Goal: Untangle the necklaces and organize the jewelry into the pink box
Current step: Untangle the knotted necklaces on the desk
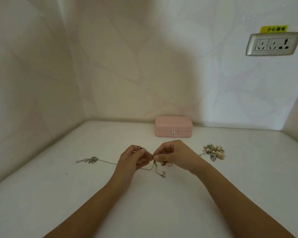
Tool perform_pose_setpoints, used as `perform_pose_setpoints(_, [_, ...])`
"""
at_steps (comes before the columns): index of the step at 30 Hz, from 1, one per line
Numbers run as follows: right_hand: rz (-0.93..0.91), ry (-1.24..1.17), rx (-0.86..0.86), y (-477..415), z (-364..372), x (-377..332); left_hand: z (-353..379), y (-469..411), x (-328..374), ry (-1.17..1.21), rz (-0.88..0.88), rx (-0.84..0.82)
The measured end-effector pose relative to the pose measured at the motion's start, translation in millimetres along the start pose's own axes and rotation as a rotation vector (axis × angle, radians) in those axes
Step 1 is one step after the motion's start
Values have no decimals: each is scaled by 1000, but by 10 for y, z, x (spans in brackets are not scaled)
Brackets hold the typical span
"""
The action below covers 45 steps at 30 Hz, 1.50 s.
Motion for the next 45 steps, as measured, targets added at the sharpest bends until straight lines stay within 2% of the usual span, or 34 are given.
perform_pose_setpoints(5, [58, 37, -103, 31, 11, -14, 18, 12, 42, 149, -9, 39])
perform_pose_setpoints(9, [48, 40, -118, 48, -8, -41, -30, -12, 73, 237, 10, 118])
perform_pose_setpoints(13, [18, 80, -107, 55, -22, -37, -115, -35, 120, 205, 58, 176])
perform_pose_setpoints(17, [-4, -30, -109, 47, 11, -40, -74, -14, 156, 191, 70, 116])
perform_pose_setpoints(22, [49, 16, -150, 66, 93, -4, -28, 43, 175, 75, 130, 44])
perform_pose_setpoints(25, [-4, 91, -67, 30, 152, 20, -29, 51, 182, 10, 178, 32])
perform_pose_setpoints(30, [-106, 51, 140, -30, 151, 14, -12, 41, 173, 20, 180, -2])
perform_pose_setpoints(41, [-106, 38, 165, -12, 205, -9, -60, -14, 144, 118, 130, 29])
perform_pose_setpoints(45, [-80, -15, 202, -41, 154, 5, -95, -41, 93, 188, 4, 94])
Point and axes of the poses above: each hand's wrist, its own y-axis away from the middle knuckle, its own z-axis out of the palm, x = y × z, the point moved 5 cm from there along -y, towards the middle knuckle, and after that the axes turned 4 degrees about x, right-handed, at the moved point
